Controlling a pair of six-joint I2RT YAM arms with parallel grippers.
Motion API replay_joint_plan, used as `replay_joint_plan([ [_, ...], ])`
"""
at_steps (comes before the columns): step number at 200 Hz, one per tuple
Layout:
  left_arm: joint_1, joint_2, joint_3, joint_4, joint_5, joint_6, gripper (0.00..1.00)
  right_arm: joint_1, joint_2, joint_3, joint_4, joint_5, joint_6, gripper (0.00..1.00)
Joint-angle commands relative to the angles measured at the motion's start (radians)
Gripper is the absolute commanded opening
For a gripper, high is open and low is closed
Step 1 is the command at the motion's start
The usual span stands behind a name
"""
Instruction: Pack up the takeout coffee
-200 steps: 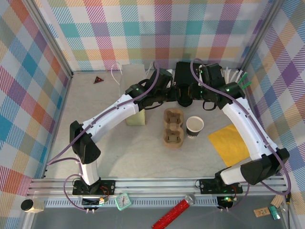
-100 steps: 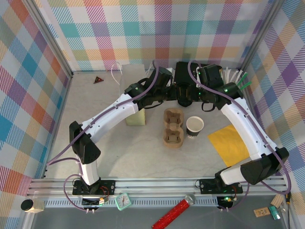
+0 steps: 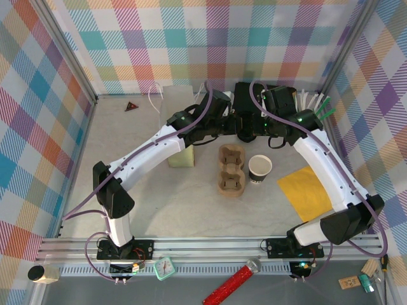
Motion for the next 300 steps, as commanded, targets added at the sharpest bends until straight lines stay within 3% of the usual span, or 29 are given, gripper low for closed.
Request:
replay_joint_plan([
  [1,-0.009,0.006,0.039,0.008,0.011,0.019,0.45,0.004,0.011,0.013,-0.013,-0.013,0.016,0.00],
  [15,-0.008,-0.003,0.047,0.005,0.010,0.022,0.64,0.003,0.012,0.000,0.006,-0.029,0.026,0.00],
  [23,-0.009,-0.012,0.055,0.003,0.004,0.027,0.70,-0.002,0.012,-0.006,0.015,-0.044,0.036,0.00],
  [51,0.007,-0.088,0.038,0.037,0.000,0.032,0.78,-0.040,0.004,-0.044,0.081,-0.168,0.079,0.00],
  [66,0.035,-0.146,-0.007,0.099,0.041,0.002,0.82,-0.085,-0.009,-0.072,0.142,-0.296,0.114,0.00],
  [118,0.161,-0.278,-0.181,0.438,0.264,-0.189,0.82,-0.274,-0.053,-0.235,0.606,-0.863,0.407,0.00],
  [176,0.214,-0.238,-0.205,0.625,0.396,-0.326,0.78,-0.308,-0.014,-0.252,1.067,-1.170,0.717,0.00],
  [209,0.236,-0.211,-0.216,0.756,0.454,-0.414,0.78,-0.311,0.024,-0.261,1.274,-1.254,0.878,0.00],
  [238,0.241,-0.195,-0.212,0.775,0.482,-0.379,0.78,-0.311,0.059,-0.269,1.429,-1.275,1.026,0.00],
  [300,0.245,-0.124,-0.153,0.822,0.568,-0.486,0.76,-0.311,0.090,-0.260,1.507,-1.291,1.097,0.00],
])
